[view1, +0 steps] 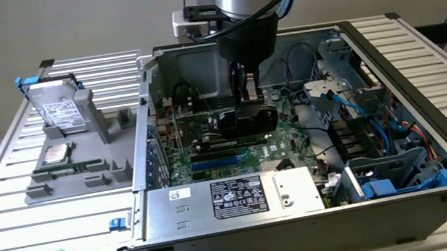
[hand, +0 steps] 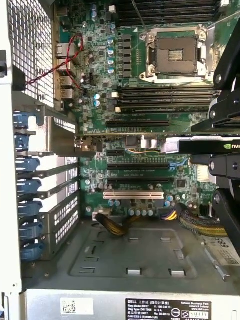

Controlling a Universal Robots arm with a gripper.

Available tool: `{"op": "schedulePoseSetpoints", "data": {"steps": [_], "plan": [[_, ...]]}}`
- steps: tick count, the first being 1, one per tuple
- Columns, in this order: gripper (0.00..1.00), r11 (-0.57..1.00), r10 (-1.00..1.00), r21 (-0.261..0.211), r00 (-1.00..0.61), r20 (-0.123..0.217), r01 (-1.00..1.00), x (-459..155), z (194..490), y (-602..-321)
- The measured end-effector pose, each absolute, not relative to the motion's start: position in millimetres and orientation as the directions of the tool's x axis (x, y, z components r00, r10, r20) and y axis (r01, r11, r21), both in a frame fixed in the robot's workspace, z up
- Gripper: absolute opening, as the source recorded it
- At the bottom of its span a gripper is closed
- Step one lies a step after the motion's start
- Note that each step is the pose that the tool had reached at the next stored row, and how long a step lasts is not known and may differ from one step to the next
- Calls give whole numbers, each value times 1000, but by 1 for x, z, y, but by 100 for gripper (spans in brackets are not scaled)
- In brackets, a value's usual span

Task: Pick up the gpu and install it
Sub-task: 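Insert the gpu into the slot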

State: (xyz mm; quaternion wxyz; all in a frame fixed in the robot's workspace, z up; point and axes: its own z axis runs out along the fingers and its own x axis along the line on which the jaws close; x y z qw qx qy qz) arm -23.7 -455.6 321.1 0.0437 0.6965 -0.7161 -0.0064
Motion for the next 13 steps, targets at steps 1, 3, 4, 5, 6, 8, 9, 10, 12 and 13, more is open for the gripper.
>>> {"op": "schedulePoseSetpoints", "data": {"steps": [1,3,4,5,6,8,9,10,12,13], "plan": [[27,30,-998,70,-26,54,-997,-24,321,-456],[27,30,-998,70,-26,54,-997,-25,321,-456],[27,30,-998,70,-26,53,-997,-26,320,-456],[27,29,-998,70,-26,53,-997,-27,319,-456],[27,30,-998,70,-26,53,-997,-29,318,-456],[27,30,-998,70,-26,53,-997,-31,314,-458],[27,30,-998,70,-26,53,-997,-33,313,-458],[27,30,-998,70,-26,53,-997,-34,311,-458],[27,30,-998,70,-26,53,-997,-35,307,-459],[27,30,-998,70,-26,53,-997,-35,305,-459]]}}
